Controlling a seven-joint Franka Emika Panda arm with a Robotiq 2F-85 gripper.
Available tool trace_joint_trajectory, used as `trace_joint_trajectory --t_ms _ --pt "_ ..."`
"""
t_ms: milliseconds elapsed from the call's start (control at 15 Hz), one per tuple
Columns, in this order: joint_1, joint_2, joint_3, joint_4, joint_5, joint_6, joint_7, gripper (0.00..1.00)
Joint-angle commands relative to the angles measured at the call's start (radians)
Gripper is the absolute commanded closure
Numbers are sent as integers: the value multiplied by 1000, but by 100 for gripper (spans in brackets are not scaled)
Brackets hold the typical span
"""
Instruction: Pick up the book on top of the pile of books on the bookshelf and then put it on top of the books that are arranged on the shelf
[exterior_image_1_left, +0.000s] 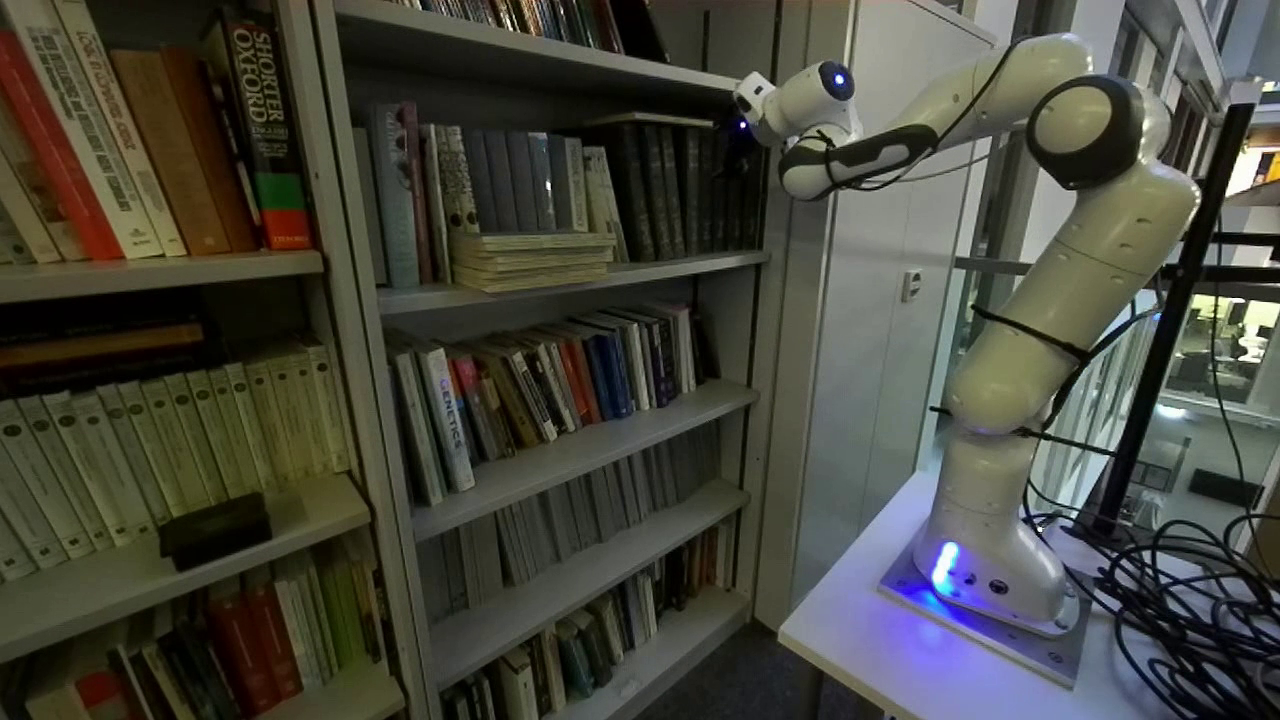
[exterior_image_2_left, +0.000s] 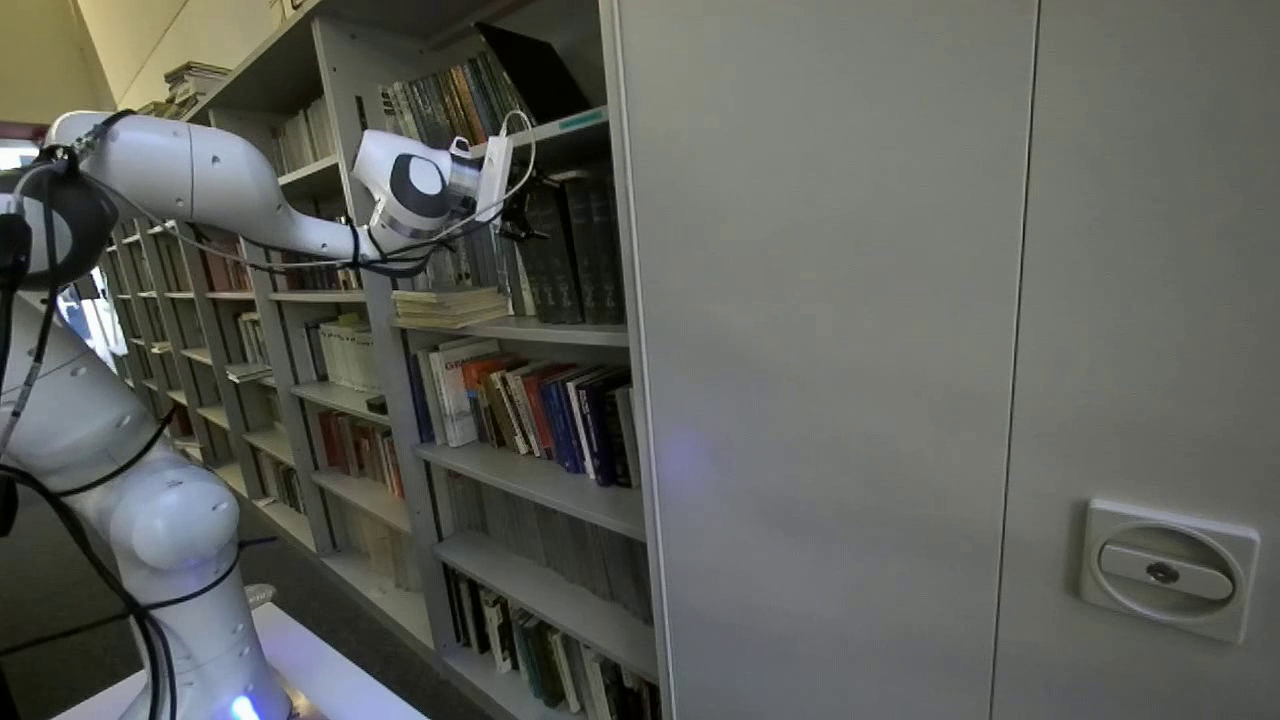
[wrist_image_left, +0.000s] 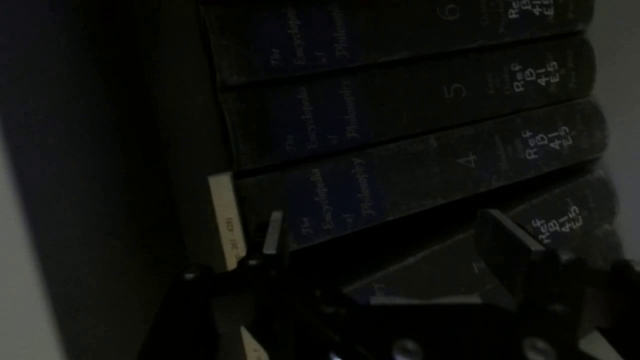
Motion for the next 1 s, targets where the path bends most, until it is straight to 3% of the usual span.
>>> trace_joint_trajectory --t_ms 0,200,267,533,600,667,933 --pt "70 -59 -43 -68 46 25 -54 0" --pt "75 -50 -32 -37 29 26 -28 0" --pt "35 -42 4 -29 50 38 -37 0" --pt "7 -24 33 9 37 51 -24 0" --pt "0 -21 40 13 35 50 -20 10" --pt "-8 -17 48 20 32 47 -18 26" --pt "-33 -3 68 34 23 46 -12 58"
